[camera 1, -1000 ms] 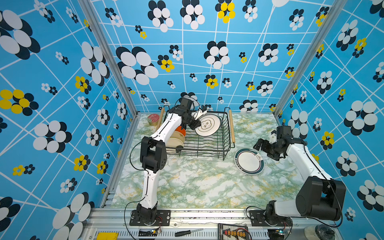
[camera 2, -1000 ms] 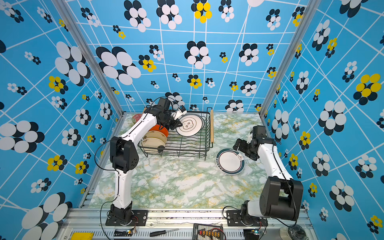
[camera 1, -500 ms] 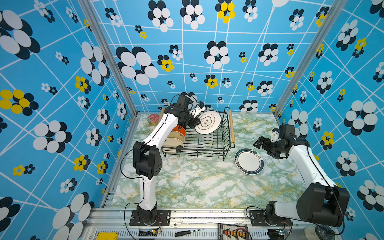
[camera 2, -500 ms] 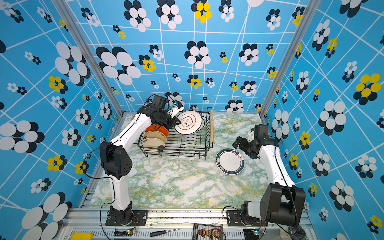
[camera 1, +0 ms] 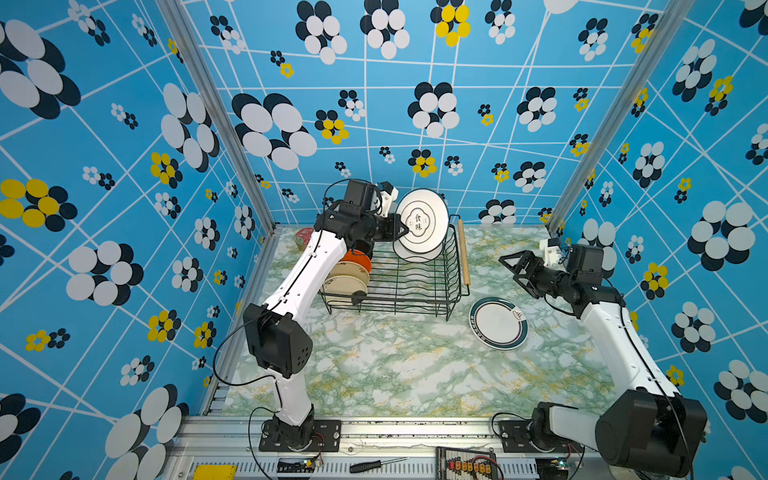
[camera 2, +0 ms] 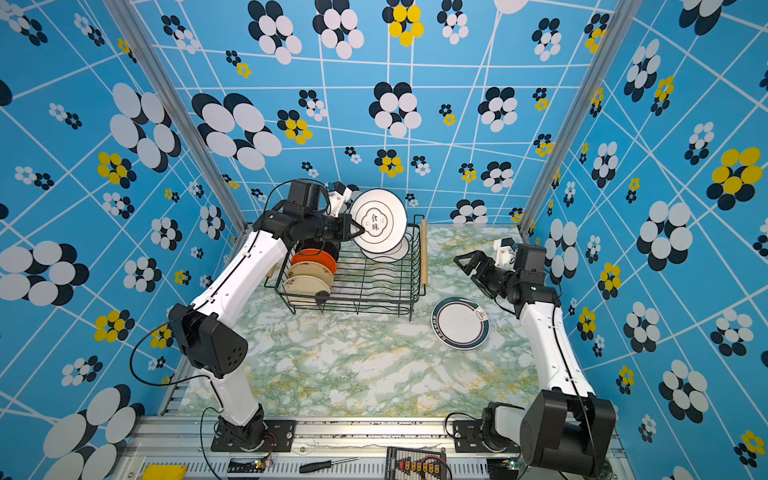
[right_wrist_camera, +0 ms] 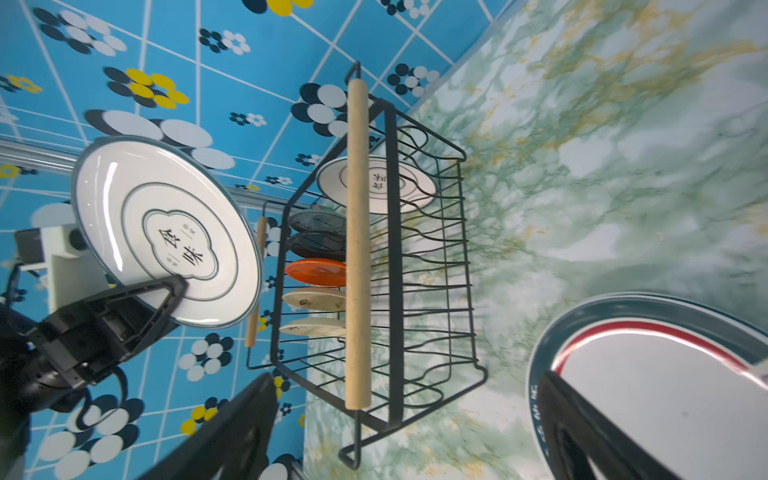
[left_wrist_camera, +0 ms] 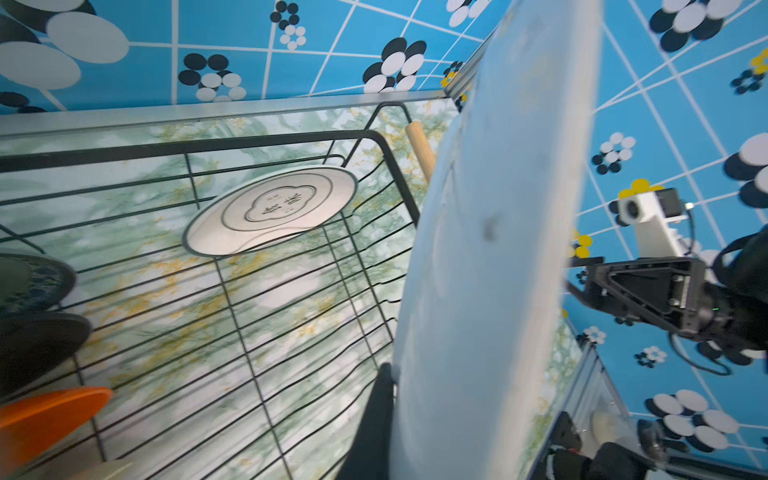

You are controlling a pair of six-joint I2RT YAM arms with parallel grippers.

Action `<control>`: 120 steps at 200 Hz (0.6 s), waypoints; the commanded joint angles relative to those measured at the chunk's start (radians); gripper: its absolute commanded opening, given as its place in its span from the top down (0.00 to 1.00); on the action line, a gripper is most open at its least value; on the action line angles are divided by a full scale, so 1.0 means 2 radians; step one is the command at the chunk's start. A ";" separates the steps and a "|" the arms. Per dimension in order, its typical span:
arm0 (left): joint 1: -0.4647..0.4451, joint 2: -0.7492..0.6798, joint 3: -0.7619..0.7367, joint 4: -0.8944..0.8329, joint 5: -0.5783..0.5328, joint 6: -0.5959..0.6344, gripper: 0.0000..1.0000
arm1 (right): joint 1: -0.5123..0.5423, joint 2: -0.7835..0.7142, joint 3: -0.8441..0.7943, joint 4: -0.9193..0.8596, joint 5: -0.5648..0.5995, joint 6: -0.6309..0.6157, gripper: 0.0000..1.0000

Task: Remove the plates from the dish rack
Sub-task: 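Lift the white plate with the left gripper while the right gripper approaches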

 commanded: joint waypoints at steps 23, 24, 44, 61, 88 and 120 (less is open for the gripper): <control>-0.038 -0.050 -0.078 0.151 0.040 -0.185 1.00 | 0.036 0.001 -0.034 0.194 -0.057 0.153 0.01; -0.039 -0.050 -0.081 0.154 0.039 -0.187 1.00 | 0.036 0.001 -0.035 0.198 -0.056 0.156 0.01; -0.052 -0.062 -0.121 0.202 0.027 -0.227 1.00 | 0.055 0.006 -0.041 0.254 -0.055 0.195 0.01; -0.060 -0.068 -0.150 0.234 0.022 -0.255 1.00 | 0.070 0.010 -0.039 0.263 -0.046 0.202 0.01; -0.066 -0.075 -0.193 0.296 0.023 -0.302 1.00 | 0.090 0.022 -0.038 0.279 -0.041 0.210 0.02; -0.074 -0.081 -0.209 0.314 0.018 -0.323 1.00 | 0.107 0.034 -0.035 0.301 -0.038 0.221 0.08</control>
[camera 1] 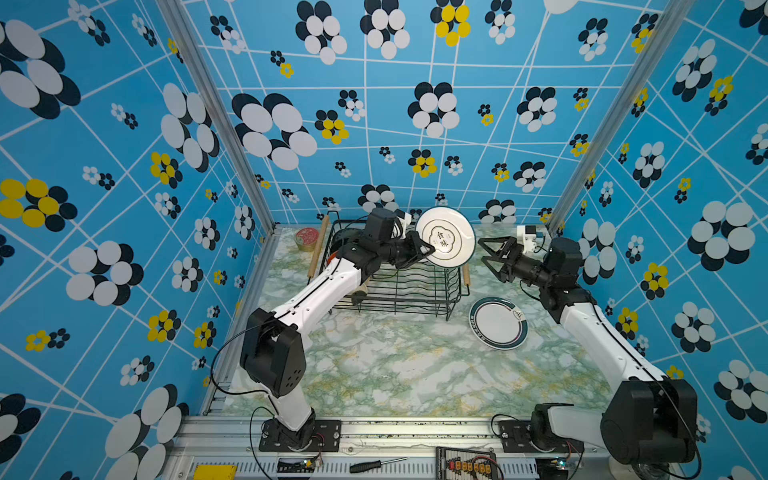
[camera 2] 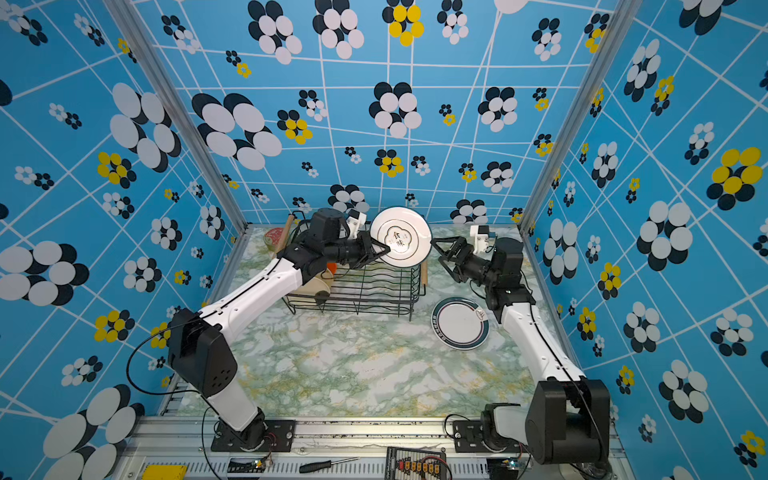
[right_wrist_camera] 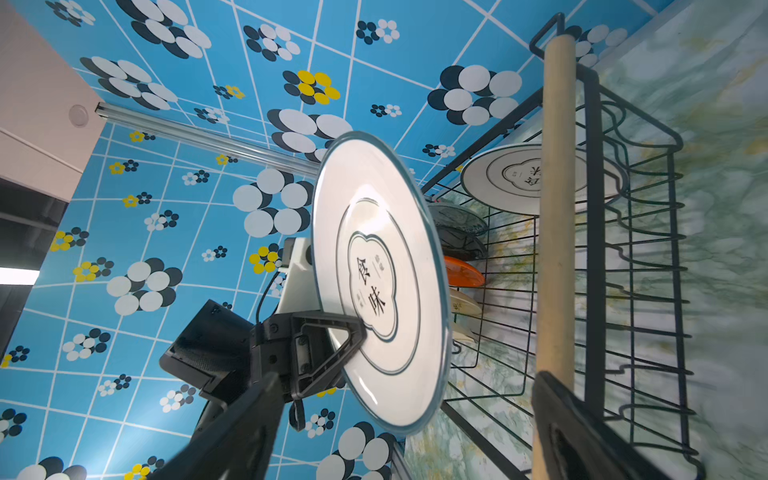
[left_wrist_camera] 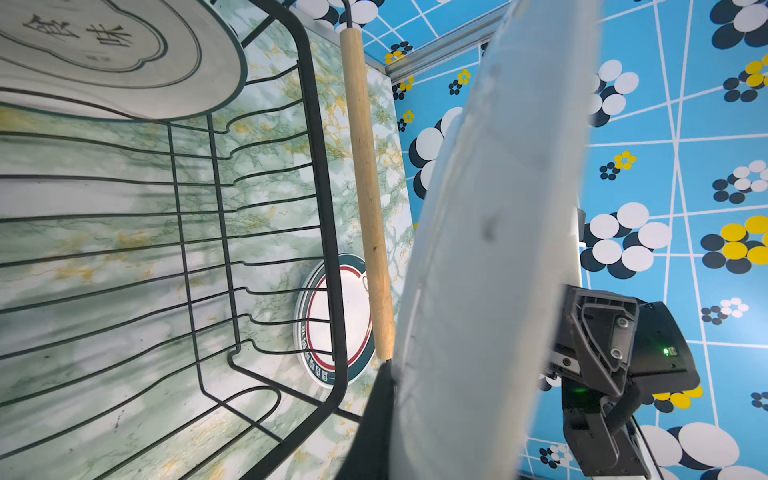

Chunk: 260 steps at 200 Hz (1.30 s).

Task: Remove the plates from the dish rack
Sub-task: 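Lift the white plate with the left gripper while the right gripper approaches, then grasp the raised plate's edge with the right gripper beside the left gripper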

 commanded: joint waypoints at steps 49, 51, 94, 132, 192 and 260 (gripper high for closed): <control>-0.026 -0.033 -0.030 0.119 0.004 -0.067 1.00 | 0.026 0.024 0.003 0.061 0.003 0.033 0.23; -0.027 -0.032 -0.031 0.120 0.004 -0.068 1.00 | 0.027 0.024 0.002 0.063 0.003 0.034 0.24; -0.044 -0.025 -0.045 0.141 0.003 -0.078 1.00 | 0.049 0.040 0.005 0.095 0.000 0.057 0.46; -0.047 -0.025 -0.044 0.136 0.001 -0.073 1.00 | 0.052 0.043 0.004 0.106 -0.001 0.063 0.65; -0.047 -0.024 -0.043 0.131 0.009 -0.066 0.88 | 0.051 0.040 0.003 0.099 0.000 0.058 0.91; -0.039 -0.046 -0.047 0.095 -0.001 -0.028 0.58 | 0.052 0.030 0.022 0.054 0.002 0.032 0.95</control>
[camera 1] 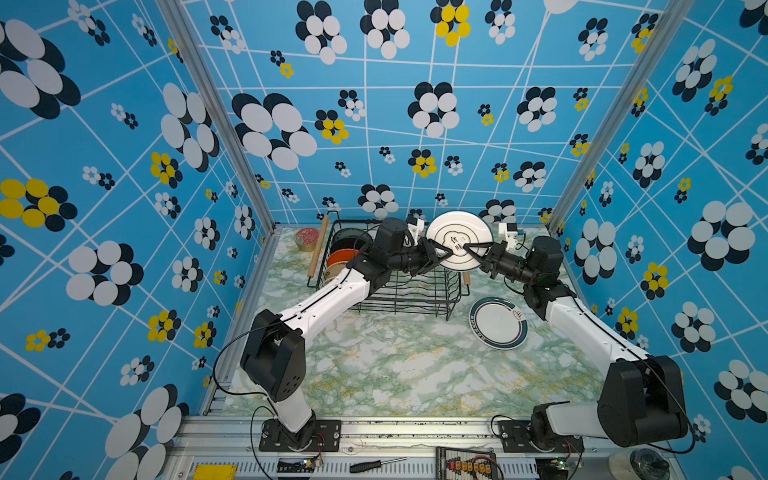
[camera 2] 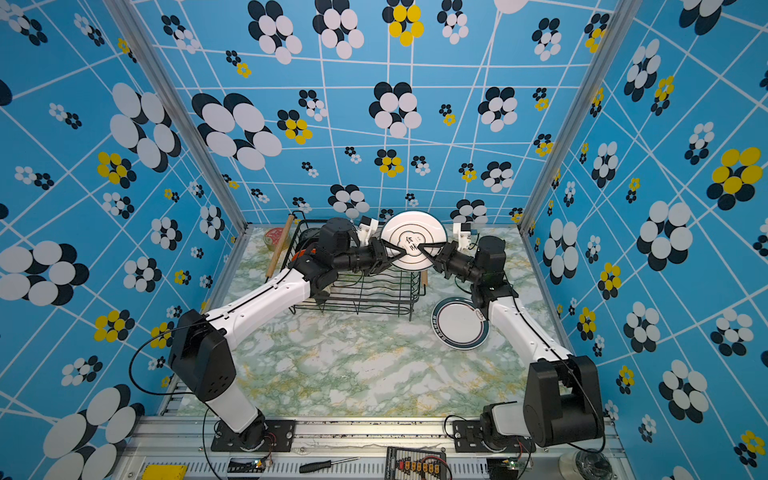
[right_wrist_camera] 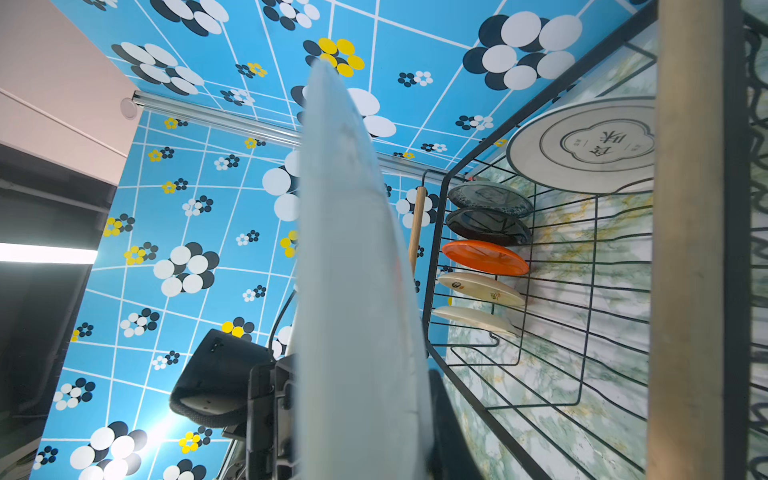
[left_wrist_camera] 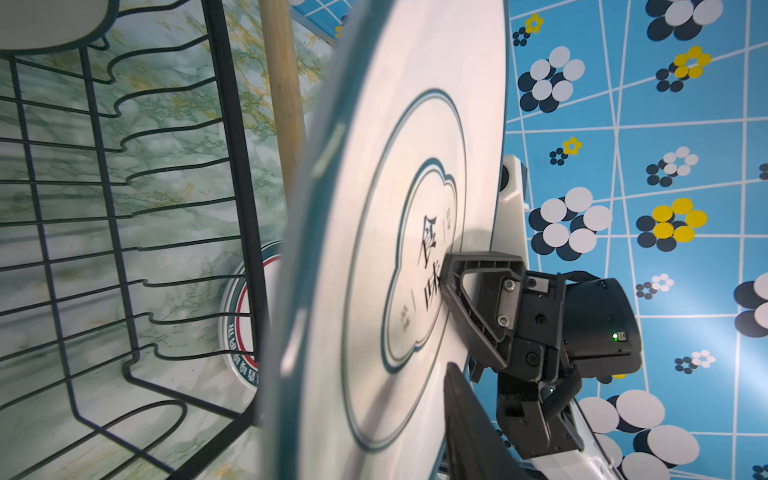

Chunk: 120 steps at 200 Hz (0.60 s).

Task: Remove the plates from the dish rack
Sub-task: 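Grasp the raised plate's edge with the right gripper beside the left gripper, then carry the plate to the stack with the right gripper while the left withdraws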

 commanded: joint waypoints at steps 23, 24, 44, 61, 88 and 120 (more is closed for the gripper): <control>0.011 -0.054 -0.012 -0.013 -0.006 0.048 0.51 | 0.003 -0.013 0.034 -0.059 0.002 -0.050 1.00; 0.011 -0.055 -0.013 -0.014 -0.006 0.048 0.51 | 0.003 -0.014 0.035 -0.060 0.002 -0.051 1.00; 0.021 -0.072 -0.023 -0.025 -0.005 0.071 0.51 | 0.003 -0.015 0.050 -0.085 0.002 -0.065 1.00; 0.029 -0.088 -0.022 -0.064 -0.013 0.112 0.50 | 0.001 -0.019 0.064 -0.113 0.003 -0.083 1.00; 0.034 -0.110 -0.001 -0.160 -0.046 0.203 0.47 | -0.007 -0.029 0.091 -0.177 0.010 -0.123 1.00; 0.036 -0.116 0.033 -0.248 -0.078 0.305 0.46 | -0.039 -0.048 0.124 -0.283 0.027 -0.190 1.00</control>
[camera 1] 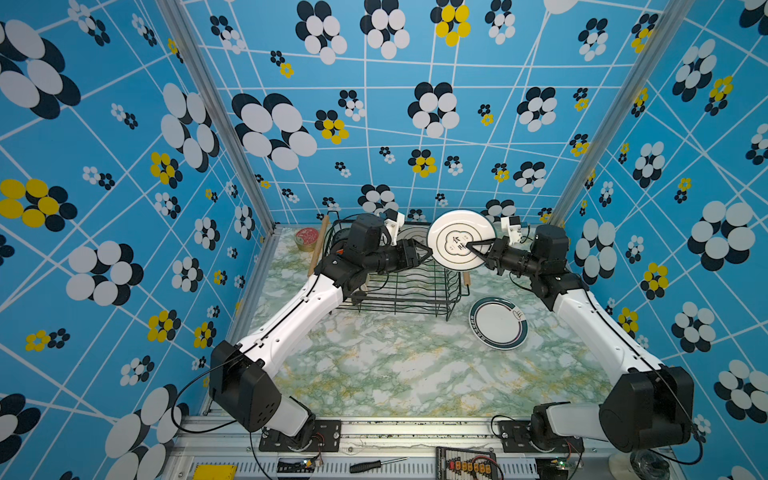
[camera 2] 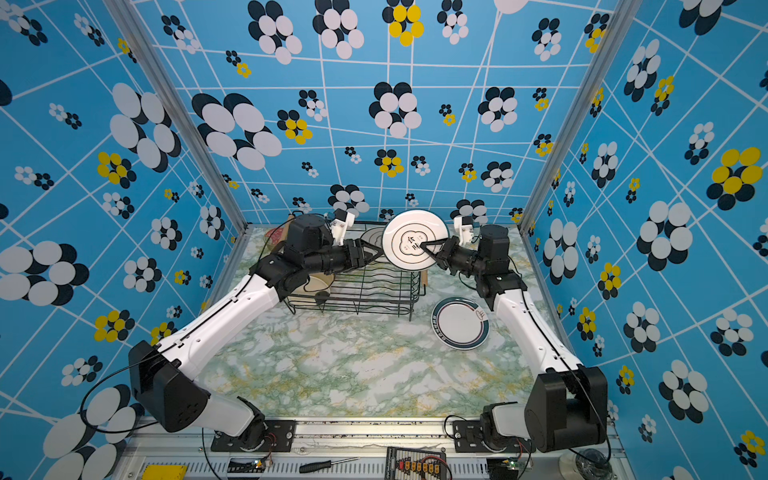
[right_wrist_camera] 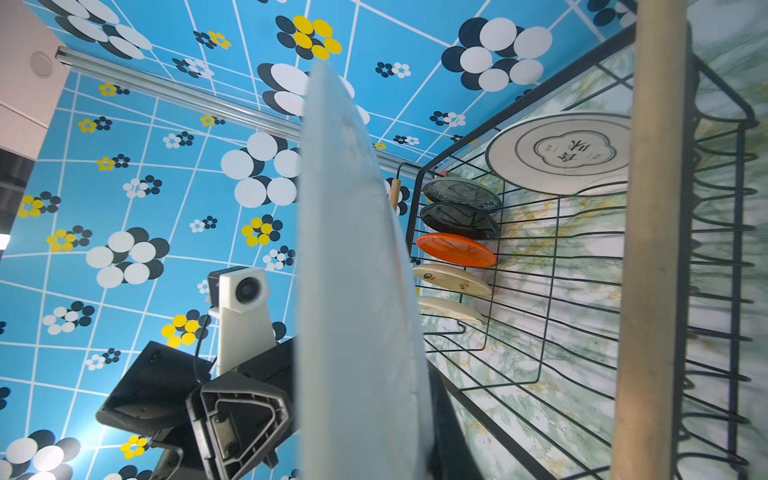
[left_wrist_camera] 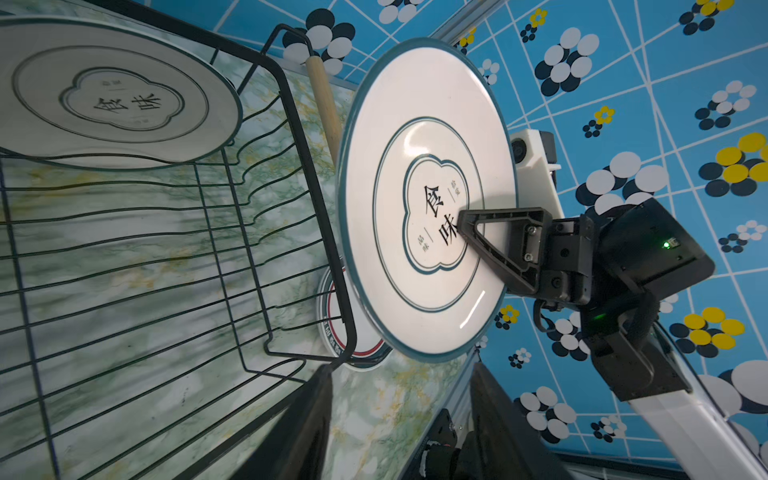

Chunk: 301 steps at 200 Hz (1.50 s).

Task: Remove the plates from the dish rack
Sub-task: 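Carry the plate to the stack with the right gripper while the left withdraws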

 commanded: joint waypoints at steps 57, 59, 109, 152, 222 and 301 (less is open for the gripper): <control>0.002 -0.002 0.056 -0.151 -0.136 0.193 0.45 | -0.116 -0.085 0.048 -0.247 0.049 -0.164 1.00; 0.003 -0.003 0.055 -0.151 -0.140 0.195 0.45 | -0.118 -0.086 0.048 -0.253 0.051 -0.168 1.00; 0.002 -0.008 0.045 -0.146 -0.226 0.219 0.43 | -0.164 -0.110 0.010 -0.347 0.105 -0.231 1.00; 0.004 -0.026 0.022 -0.115 -0.255 0.232 0.39 | -0.176 -0.112 -0.039 -0.378 0.155 -0.256 1.00; 0.025 -0.059 -0.015 -0.089 -0.267 0.232 0.24 | -0.181 -0.093 -0.110 -0.347 0.171 -0.257 1.00; 0.046 -0.073 -0.036 -0.079 -0.253 0.226 0.01 | -0.183 -0.057 -0.142 -0.312 0.168 -0.252 1.00</control>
